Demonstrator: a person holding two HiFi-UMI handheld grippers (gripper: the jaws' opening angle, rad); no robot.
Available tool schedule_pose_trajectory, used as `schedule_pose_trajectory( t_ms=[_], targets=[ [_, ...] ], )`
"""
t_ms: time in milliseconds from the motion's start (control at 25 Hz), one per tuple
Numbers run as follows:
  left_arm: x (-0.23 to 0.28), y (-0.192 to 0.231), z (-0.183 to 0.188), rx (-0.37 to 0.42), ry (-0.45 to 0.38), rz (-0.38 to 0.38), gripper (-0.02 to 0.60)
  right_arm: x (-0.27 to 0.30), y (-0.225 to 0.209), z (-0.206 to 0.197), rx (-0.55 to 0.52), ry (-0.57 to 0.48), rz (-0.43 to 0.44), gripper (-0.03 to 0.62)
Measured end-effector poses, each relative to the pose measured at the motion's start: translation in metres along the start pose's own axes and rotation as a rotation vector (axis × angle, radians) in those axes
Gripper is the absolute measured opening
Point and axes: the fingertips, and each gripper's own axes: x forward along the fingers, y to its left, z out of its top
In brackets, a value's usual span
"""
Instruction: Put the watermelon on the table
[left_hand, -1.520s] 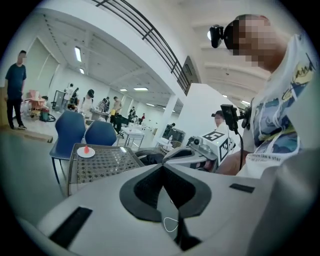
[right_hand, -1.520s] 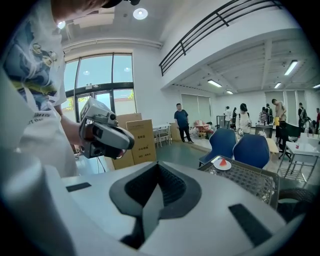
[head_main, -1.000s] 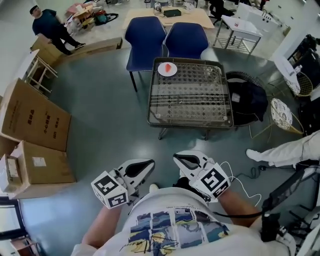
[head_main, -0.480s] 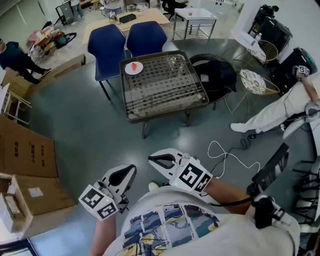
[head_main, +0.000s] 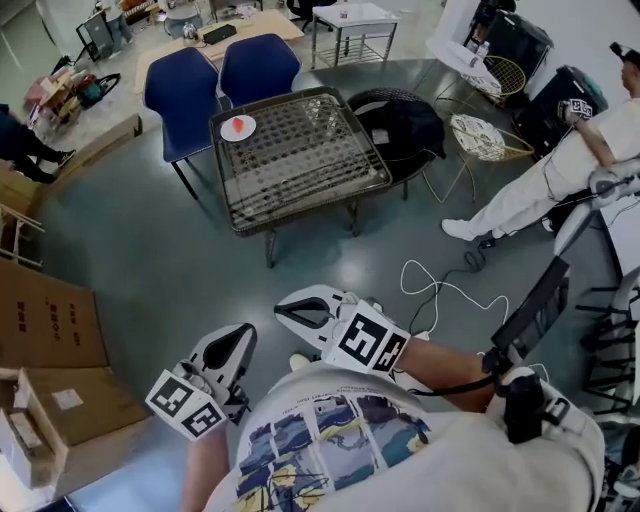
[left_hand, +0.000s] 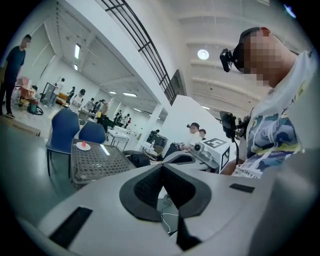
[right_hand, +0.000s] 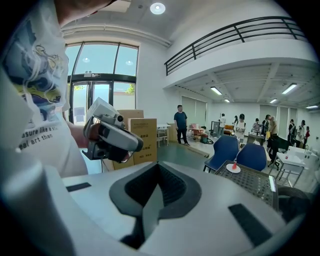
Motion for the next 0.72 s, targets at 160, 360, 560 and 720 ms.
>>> schedule_pose_trajectory(
  t_ms=[160, 360, 560, 720],
  targets=[
    [0.0, 0.001, -0.003, 0.003, 0.011, -0.007, 0.009, 0.002, 0.0, 0.0, 0.002, 0.006, -0.004, 0.009],
    [-0.009, 0.002, -0.002, 0.001, 0.008, 0.0, 0.009, 0.007, 0.006, 0.005, 0.0, 0.011, 0.0, 0.009],
    [-0.021, 0.005, 0.0, 0.003, 0.003, 0.004, 0.009, 0.014, 0.014, 0.011, -0.015, 0.021, 0.005, 0.009],
    [-0.024, 0.008, -0.002, 0.0, 0.004, 0.01, 0.009, 0.016, 0.014, 0.013, -0.03, 0.039, 0.004, 0.009]
  ],
)
